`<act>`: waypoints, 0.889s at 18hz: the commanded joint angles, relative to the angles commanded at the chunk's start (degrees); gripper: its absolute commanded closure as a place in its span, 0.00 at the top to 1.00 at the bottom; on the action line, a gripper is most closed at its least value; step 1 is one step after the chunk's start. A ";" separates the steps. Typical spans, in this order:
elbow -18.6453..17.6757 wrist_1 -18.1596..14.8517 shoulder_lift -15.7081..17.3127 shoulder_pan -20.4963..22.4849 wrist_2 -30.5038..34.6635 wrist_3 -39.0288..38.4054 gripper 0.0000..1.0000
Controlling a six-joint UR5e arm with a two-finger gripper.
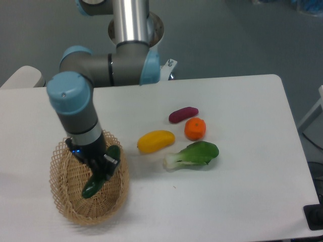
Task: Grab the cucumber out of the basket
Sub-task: 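Lift the cucumber out of the basket and carry it toward the vegetables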
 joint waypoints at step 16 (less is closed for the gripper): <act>2.91 -4.76 0.18 14.24 -1.58 25.58 0.33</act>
